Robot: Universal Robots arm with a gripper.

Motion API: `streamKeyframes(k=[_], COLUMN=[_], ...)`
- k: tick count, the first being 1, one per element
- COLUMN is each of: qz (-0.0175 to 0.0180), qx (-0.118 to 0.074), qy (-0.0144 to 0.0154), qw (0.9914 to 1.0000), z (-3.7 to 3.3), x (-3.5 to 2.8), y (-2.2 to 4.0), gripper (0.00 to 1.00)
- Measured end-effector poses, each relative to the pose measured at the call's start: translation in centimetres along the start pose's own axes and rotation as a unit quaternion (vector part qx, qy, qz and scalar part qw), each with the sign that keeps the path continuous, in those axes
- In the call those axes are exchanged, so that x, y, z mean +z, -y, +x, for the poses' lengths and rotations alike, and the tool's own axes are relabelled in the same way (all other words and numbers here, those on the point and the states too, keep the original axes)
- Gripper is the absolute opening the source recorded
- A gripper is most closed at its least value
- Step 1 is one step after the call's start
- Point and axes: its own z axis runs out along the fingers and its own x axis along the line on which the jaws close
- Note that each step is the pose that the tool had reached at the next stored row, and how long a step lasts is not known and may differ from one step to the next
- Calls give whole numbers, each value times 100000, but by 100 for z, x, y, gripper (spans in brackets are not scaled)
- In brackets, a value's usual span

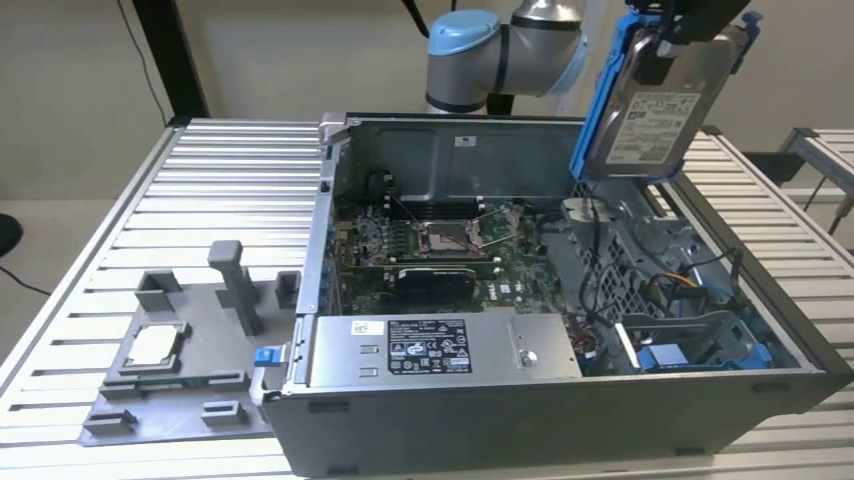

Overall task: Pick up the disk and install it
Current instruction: 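Pick up the disk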

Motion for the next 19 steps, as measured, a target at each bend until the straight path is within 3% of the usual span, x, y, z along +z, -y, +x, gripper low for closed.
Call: streamKeyframes(k=[19], qz=[5], qx=[-7], qy=[147], qw=[100000], z=[578], x=[-3], y=[-20], gripper=[0])
